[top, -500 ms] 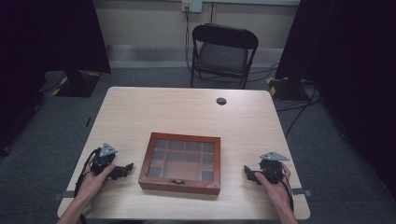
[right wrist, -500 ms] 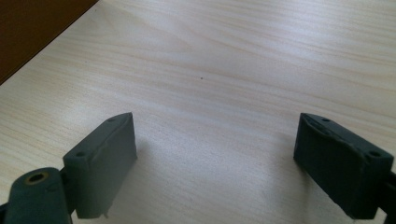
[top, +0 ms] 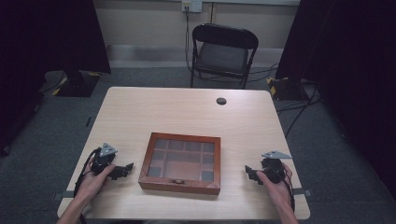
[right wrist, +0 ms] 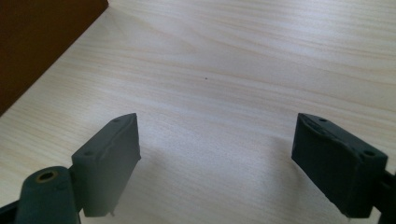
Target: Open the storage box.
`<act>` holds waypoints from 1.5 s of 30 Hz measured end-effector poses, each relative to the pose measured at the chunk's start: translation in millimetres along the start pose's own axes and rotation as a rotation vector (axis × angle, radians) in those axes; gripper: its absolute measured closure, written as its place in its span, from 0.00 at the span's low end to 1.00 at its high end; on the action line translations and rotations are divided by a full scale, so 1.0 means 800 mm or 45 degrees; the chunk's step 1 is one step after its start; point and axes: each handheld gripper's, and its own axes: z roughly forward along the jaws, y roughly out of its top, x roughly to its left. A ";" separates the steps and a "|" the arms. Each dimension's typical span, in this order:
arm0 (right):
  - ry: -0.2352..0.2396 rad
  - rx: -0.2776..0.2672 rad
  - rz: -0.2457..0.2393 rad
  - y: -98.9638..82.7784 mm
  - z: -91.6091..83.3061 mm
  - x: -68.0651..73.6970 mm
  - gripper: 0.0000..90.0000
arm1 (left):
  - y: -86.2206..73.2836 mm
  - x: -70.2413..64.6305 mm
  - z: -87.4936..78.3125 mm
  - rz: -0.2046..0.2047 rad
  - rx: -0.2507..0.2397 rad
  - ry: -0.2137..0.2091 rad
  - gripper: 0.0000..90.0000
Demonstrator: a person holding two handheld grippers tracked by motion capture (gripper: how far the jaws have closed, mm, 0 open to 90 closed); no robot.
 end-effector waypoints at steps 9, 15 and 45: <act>0.097 -0.051 -0.024 0.018 -0.022 0.014 0.24 | 0.000 0.000 0.000 0.002 0.002 -0.001 0.05; 0.183 -0.101 -0.069 0.035 -0.038 0.035 0.29 | 0.000 0.001 0.000 0.006 0.003 0.000 0.05; 0.615 -0.156 -0.362 0.104 -0.046 0.172 0.58 | 0.000 0.001 0.000 0.004 0.003 -0.008 0.05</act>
